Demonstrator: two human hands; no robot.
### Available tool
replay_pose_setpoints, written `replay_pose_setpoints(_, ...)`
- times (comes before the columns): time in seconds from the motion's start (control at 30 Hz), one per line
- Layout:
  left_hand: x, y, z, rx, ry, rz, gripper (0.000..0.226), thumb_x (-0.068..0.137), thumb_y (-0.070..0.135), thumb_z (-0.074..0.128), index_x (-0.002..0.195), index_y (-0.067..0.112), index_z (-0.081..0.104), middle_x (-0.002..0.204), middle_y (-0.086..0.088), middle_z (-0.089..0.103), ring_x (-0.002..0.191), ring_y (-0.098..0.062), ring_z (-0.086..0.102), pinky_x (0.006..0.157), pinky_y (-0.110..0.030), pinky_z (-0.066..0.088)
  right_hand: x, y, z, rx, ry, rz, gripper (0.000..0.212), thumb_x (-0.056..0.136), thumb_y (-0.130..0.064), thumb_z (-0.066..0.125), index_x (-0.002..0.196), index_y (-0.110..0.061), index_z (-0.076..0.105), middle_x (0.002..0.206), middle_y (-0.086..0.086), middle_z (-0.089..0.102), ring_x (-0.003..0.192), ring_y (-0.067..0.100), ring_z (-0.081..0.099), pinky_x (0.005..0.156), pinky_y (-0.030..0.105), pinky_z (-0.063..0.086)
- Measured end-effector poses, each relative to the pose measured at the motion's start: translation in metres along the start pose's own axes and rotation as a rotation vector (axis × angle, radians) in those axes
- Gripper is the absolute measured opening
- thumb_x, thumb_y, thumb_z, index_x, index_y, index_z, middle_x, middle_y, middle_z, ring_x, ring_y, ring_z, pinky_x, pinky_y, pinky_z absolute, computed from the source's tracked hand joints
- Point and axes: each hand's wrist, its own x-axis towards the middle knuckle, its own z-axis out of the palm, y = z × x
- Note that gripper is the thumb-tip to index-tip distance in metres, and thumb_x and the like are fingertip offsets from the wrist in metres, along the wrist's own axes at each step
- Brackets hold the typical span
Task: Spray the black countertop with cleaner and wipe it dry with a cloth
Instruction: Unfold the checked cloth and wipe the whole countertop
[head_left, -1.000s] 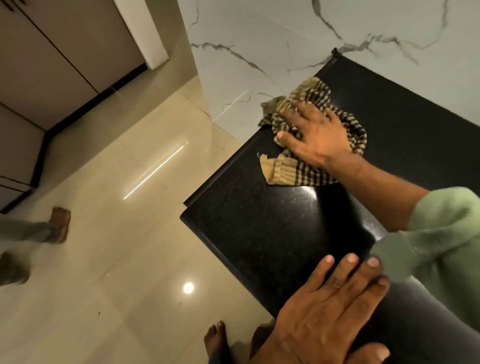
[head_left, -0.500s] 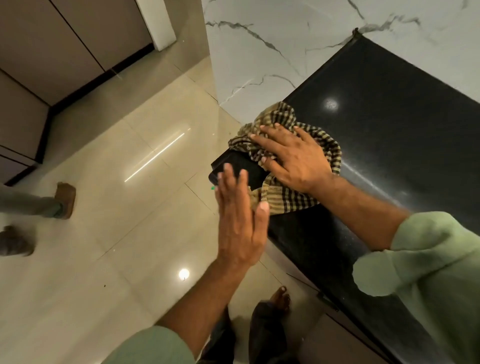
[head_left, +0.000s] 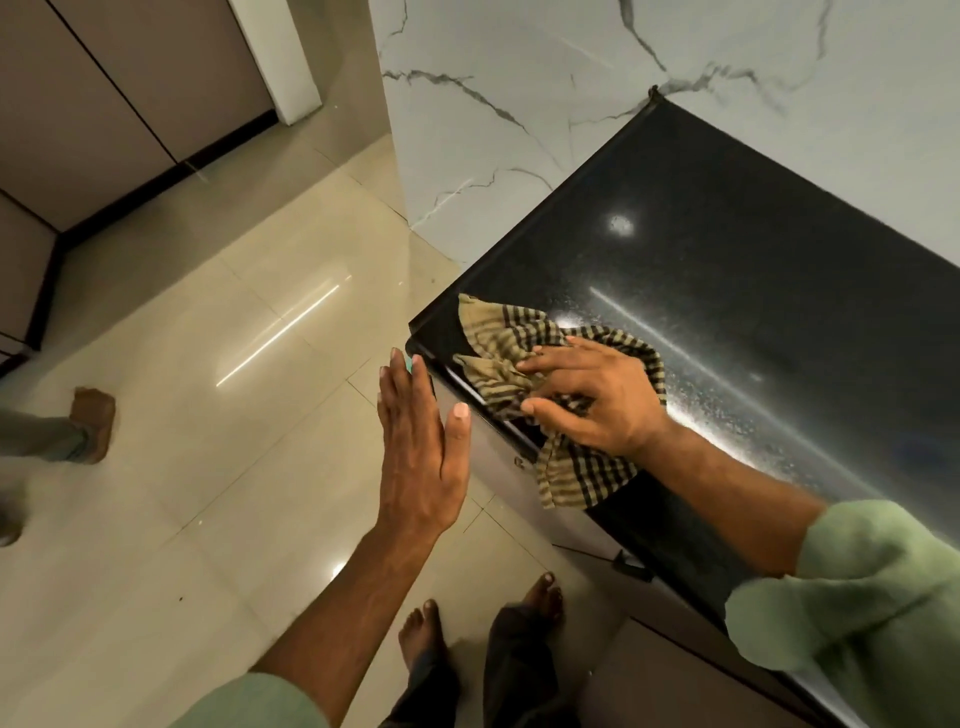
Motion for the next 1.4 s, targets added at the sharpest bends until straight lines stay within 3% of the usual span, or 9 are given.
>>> replay_pose_setpoints(0.13,-0.018,-0.002,-0.009,-0.021,0.010,-0.036,0.077,0.101,0.061,0.016,0.164,0.019,0.004,0.172,0.004,-0.010,0.153,0.001,-0.019,0.118,-0.011,-0.013,0.000,-0.004,-0.002,-0.093,0.091,0.137,0.031,0.093,-0.044,0.062,0.108,-0.018,0.069,0.139,0.003,0.058,0.107,0.018,0.063,0.065,0.033,0.057)
replay_pose_setpoints(0.23,-0.033,-0.005,-0.011,-0.054,-0.001,-0.066,0.086,0.096,0.074,0.006,0.164,0.021,0.003,0.171,0.007,-0.012,0.152,0.003,-0.021,0.117,-0.010,-0.013,0.014,-0.003,-0.002,-0.139,-0.101,0.146,0.066,0.093,-0.050,0.046,0.155,-0.028,0.042,0.173,0.001,0.016,0.143,0.026,0.043,0.104,0.039,0.045)
replay_pose_setpoints(0.3,-0.041,-0.006,-0.009,-0.065,-0.007,-0.079,0.090,0.093,0.078,0.004,0.164,0.023,0.002,0.171,0.008,-0.013,0.152,0.003,-0.021,0.120,-0.019,-0.010,0.032,-0.005,-0.003,-0.199,-0.302,0.184,0.074,0.092,-0.063,0.027,0.162,-0.039,0.025,0.174,-0.004,0.005,0.158,0.026,0.018,0.126,0.052,0.016)
replay_pose_setpoints(0.47,-0.050,0.008,-0.007,-0.073,-0.029,-0.063,0.081,0.098,0.069,0.013,0.164,0.023,0.004,0.171,0.007,-0.011,0.155,-0.003,-0.018,0.129,-0.045,0.003,0.062,-0.014,0.008,-0.312,-0.423,0.248,0.090,0.084,-0.090,0.023,0.161,-0.044,0.026,0.173,-0.013,0.011,0.160,0.019,0.010,0.127,0.057,-0.002)
replay_pose_setpoints(0.7,-0.052,0.053,0.001,-0.052,-0.059,-0.017,0.070,0.102,0.057,0.018,0.163,0.029,0.000,0.171,0.012,-0.013,0.152,0.000,-0.018,0.114,-0.007,-0.011,-0.015,-0.022,-0.011,-0.218,-0.252,0.310,0.067,0.104,-0.059,0.034,0.164,-0.032,0.021,0.169,-0.008,0.029,0.158,0.018,0.020,0.128,0.049,0.002)
replay_pose_setpoints(0.9,-0.063,0.094,0.040,-0.071,-0.204,0.087,0.075,0.101,0.061,0.014,0.164,0.023,-0.001,0.171,0.009,-0.015,0.155,-0.008,-0.019,0.129,-0.049,0.005,-0.132,0.000,-0.053,-0.223,-0.129,0.550,0.071,0.099,-0.057,0.026,0.164,-0.028,0.024,0.166,-0.002,0.037,0.157,0.018,0.025,0.130,0.048,0.007)
replay_pose_setpoints(1.1,-0.063,0.120,0.075,0.000,-0.322,0.228,0.080,0.098,0.061,0.011,0.163,0.017,-0.003,0.171,0.000,-0.016,0.156,-0.014,-0.020,0.128,-0.040,-0.008,-0.205,0.011,-0.076,-0.245,-0.016,0.774,0.065,0.103,-0.063,0.027,0.161,-0.034,0.032,0.169,-0.012,0.027,0.158,0.015,0.020,0.130,0.049,0.004)
replay_pose_setpoints(1.27,-0.054,0.118,0.087,0.074,-0.386,0.255,0.082,0.097,0.064,0.009,0.163,0.017,-0.004,0.170,0.000,-0.017,0.155,-0.016,-0.022,0.127,-0.040,-0.010,-0.206,-0.001,-0.085,-0.159,-0.157,0.797,0.112,0.076,-0.099,0.016,0.165,-0.031,0.015,0.173,-0.009,0.002,0.159,0.015,-0.001,0.119,0.060,-0.024)
replay_pose_setpoints(1.4,-0.050,0.113,0.089,0.099,-0.401,0.260,0.080,0.098,0.062,0.009,0.163,0.017,-0.003,0.171,0.000,-0.016,0.155,-0.016,-0.022,0.127,-0.041,-0.010,-0.230,-0.022,-0.085,-0.272,-0.332,0.698,0.136,0.057,-0.110,0.017,0.166,-0.030,-0.004,0.174,-0.004,-0.012,0.160,0.024,-0.010,0.121,0.068,-0.015)
